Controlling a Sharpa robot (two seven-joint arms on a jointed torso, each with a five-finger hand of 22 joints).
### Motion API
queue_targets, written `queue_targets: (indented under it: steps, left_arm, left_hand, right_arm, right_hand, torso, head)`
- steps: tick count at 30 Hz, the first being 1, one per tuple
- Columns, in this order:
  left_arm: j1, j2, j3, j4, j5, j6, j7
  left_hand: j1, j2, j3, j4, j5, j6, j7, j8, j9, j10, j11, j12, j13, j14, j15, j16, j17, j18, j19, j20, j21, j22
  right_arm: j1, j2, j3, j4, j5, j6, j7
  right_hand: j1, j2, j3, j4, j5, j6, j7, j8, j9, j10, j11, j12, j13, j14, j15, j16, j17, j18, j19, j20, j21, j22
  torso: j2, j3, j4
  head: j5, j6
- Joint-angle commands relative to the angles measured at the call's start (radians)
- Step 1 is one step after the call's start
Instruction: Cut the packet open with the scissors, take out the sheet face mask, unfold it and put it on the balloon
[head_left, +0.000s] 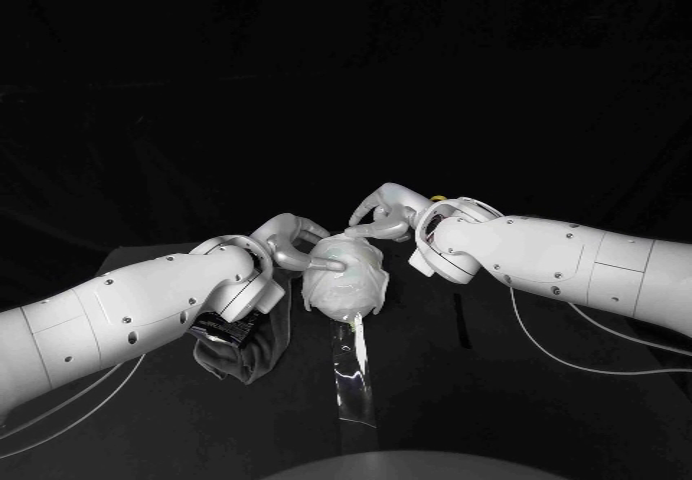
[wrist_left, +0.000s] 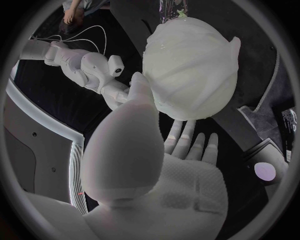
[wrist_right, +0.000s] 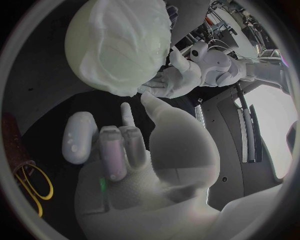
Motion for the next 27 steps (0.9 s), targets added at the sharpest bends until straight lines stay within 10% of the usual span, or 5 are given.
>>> queue_targets:
  steps: [1, 15, 27]
  left_arm:
    - [0.000, 0.001, 0.001, 0.004, 0.007, 0.013, 0.007]
    - [0.000, 0.000, 0.000, 0.005, 0.010, 0.011, 0.008]
    - [0.000, -0.001, 0.000, 0.006, 0.015, 0.010, 0.008]
  left_hand:
    - [0.008, 0.001, 0.003, -0.001, -0.005, 0.006, 0.078, 0.001, 0.002, 0.003, -0.001, 0.002, 0.001, -0.003, -0.005, -0.006, -0.001, -0.009, 0.001, 0.001, -0.001, -0.001]
    - [0.009, 0.002, 0.007, -0.002, -0.005, 0.008, 0.077, 0.003, 0.002, 0.004, -0.001, 0.002, 0.001, -0.003, -0.006, -0.007, -0.001, -0.009, 0.002, 0.001, -0.001, -0.001]
    - [0.010, 0.003, 0.011, -0.002, -0.005, 0.009, 0.077, 0.003, 0.003, 0.005, -0.002, 0.002, 0.001, -0.003, -0.007, -0.008, -0.001, -0.009, 0.003, 0.001, -0.001, -0.001]
  right_arm:
    - [-0.003, 0.007, 0.000, -0.007, -0.001, 0.059, -0.018]
    - [-0.008, 0.014, 0.000, -0.017, 0.012, 0.064, -0.022]
    - [-0.010, 0.012, 0.000, -0.007, 0.008, 0.034, 0.001]
  right_hand:
    - [-0.005, 0.002, -0.007, 0.001, -0.002, -0.004, 0.002, -0.003, 0.001, 0.104, 0.008, 0.005, 0.263, 0.105, 0.009, 0.005, 0.264, -0.014, 0.000, 0.009, 0.003, 0.000]
    - [0.020, 0.040, -0.021, 0.036, -0.002, 0.051, -0.014, 0.012, 0.014, 0.104, -0.004, 0.005, 0.263, 0.105, 0.001, 0.005, 0.264, -0.013, 0.012, 0.015, 0.018, 0.021]
    - [0.143, 0.094, 0.044, -0.017, -0.001, 0.176, -0.086, 0.085, 0.055, 0.104, -0.067, 0.005, 0.263, 0.105, -0.050, 0.005, 0.264, -0.016, 0.026, -0.026, 0.033, 0.041]
  torso:
    - [0.000, 0.0002, 0.0007]
    - [-0.001, 0.0000, -0.0007]
    - [-0.001, -0.0005, -0.0004]
  head:
    - [0.001, -0.001]
    - [0.003, -0.004]
    - [0.002, -0.006]
